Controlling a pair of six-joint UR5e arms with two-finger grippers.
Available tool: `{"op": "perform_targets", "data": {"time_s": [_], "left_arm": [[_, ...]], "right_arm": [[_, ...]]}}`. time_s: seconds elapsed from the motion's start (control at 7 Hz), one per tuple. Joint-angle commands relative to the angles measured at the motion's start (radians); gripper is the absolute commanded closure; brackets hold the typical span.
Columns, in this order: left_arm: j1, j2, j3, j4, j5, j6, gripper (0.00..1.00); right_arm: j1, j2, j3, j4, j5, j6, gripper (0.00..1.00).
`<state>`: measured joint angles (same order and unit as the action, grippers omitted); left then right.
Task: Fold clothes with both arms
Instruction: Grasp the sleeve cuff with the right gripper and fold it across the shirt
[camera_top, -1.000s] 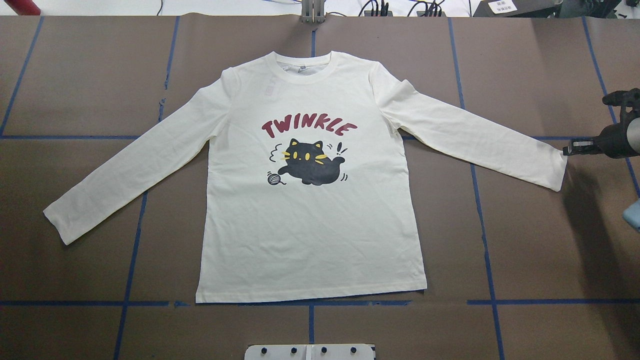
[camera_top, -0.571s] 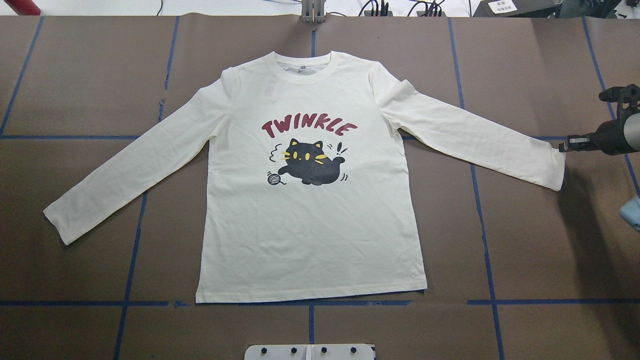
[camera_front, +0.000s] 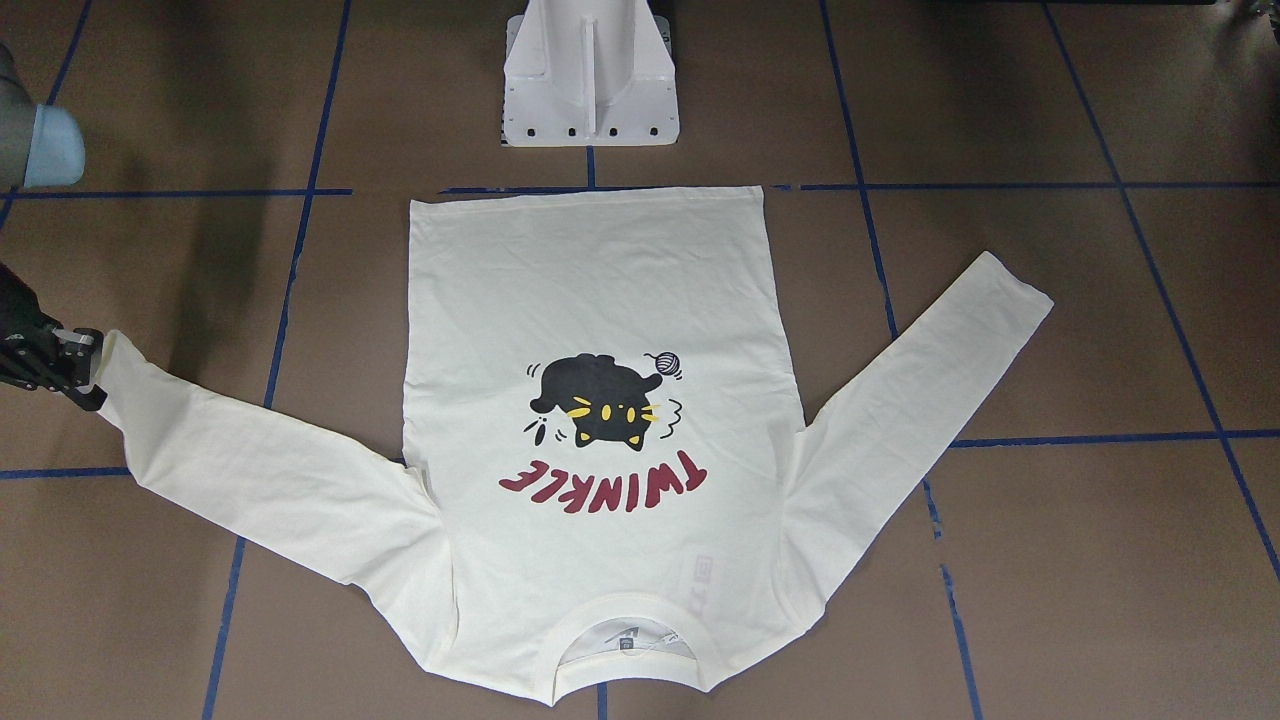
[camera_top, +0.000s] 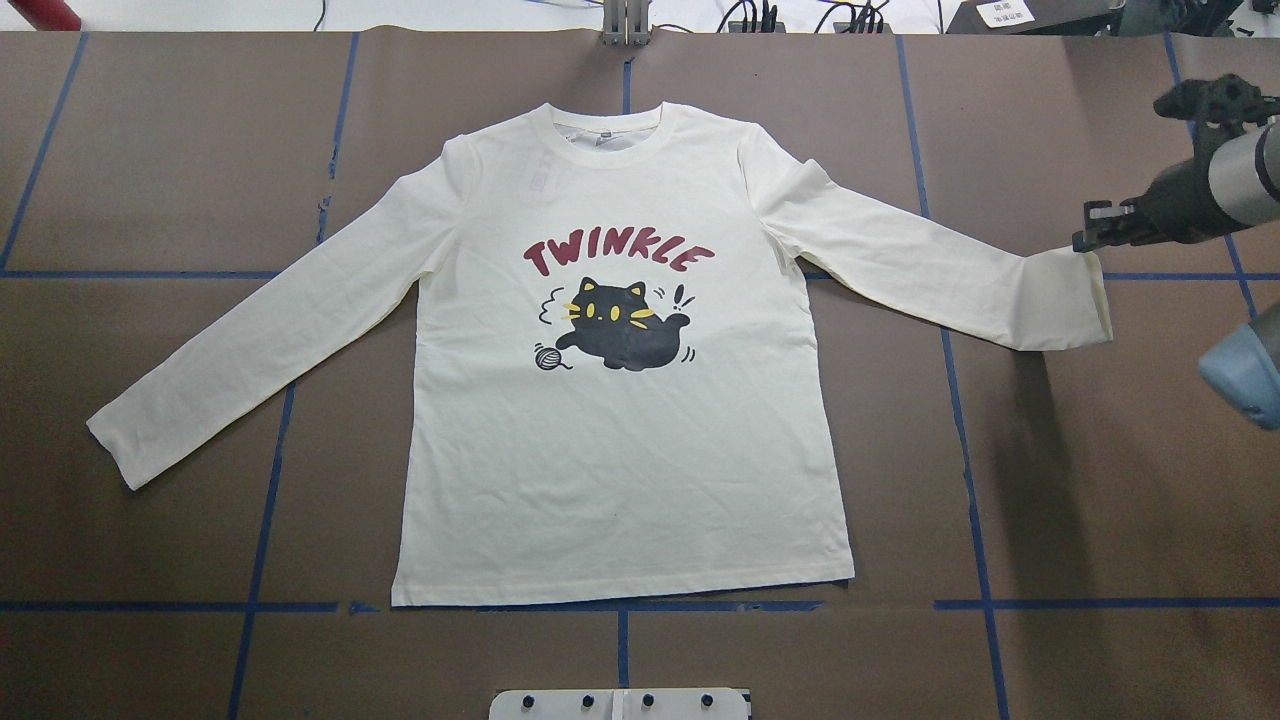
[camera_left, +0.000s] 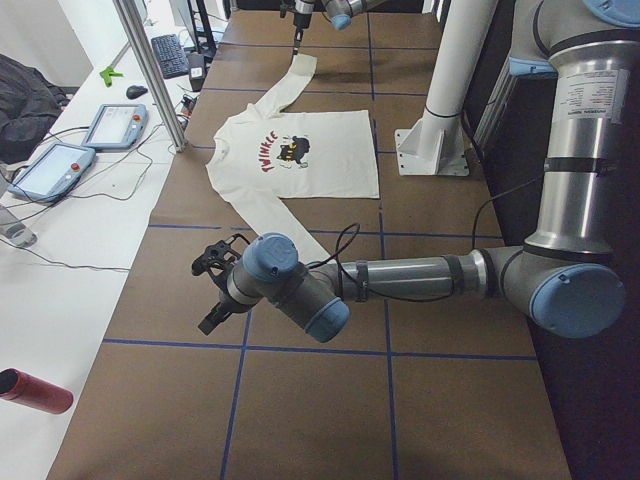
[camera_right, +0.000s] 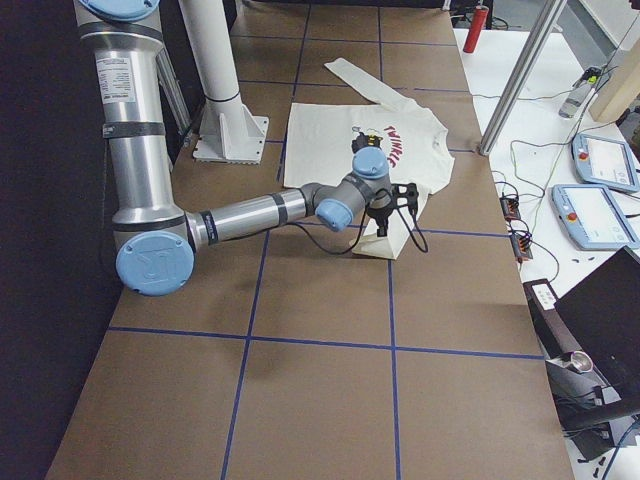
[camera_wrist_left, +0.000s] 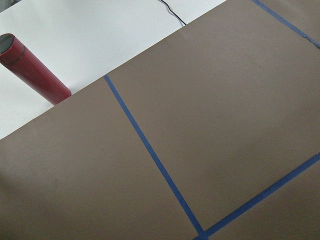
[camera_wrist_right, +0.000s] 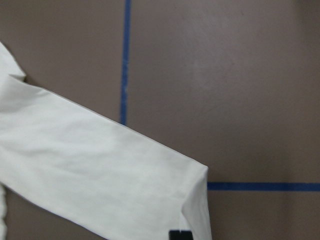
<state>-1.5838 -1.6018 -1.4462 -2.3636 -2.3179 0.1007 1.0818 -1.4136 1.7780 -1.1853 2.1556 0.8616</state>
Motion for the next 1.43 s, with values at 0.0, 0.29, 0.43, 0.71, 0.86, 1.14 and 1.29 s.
{"op": "perform_targets", "data": {"time_s": [0.0, 0.29, 0.43, 0.71, 0.86, 1.14, 1.29], "left_arm": [[0.001, -0.001, 0.004, 0.001, 0.0, 0.001, 0.0], [-0.001, -0.001, 0.009, 0.003, 0.0, 0.001, 0.0], [-0.001, -0.001, 0.01, 0.003, 0.0, -0.001, 0.0], [0.001, -0.001, 0.012, 0.003, 0.0, -0.003, 0.0], [0.001, -0.001, 0.013, 0.004, 0.002, -0.004, 0.0], [0.001, -0.001, 0.021, 0.004, 0.002, -0.004, 0.0], [0.001, -0.001, 0.023, 0.003, 0.0, -0.004, 0.0]], "right_arm": [[-0.009, 0.37, 0.126, -0.576, -0.003, 0.045, 1.0], [-0.037, 0.586, 0.074, -0.625, -0.019, 0.123, 1.0], [-0.093, 0.687, 0.004, -0.62, -0.067, 0.152, 1.0], [-0.208, 0.925, -0.232, -0.587, -0.164, 0.244, 1.0], [-0.32, 0.965, -0.358, -0.439, -0.304, 0.337, 1.0], [-0.498, 1.05, -0.646, -0.178, -0.579, 0.439, 1.0], [-0.541, 1.096, -0.751, -0.086, -0.629, 0.462, 1.0]]}}
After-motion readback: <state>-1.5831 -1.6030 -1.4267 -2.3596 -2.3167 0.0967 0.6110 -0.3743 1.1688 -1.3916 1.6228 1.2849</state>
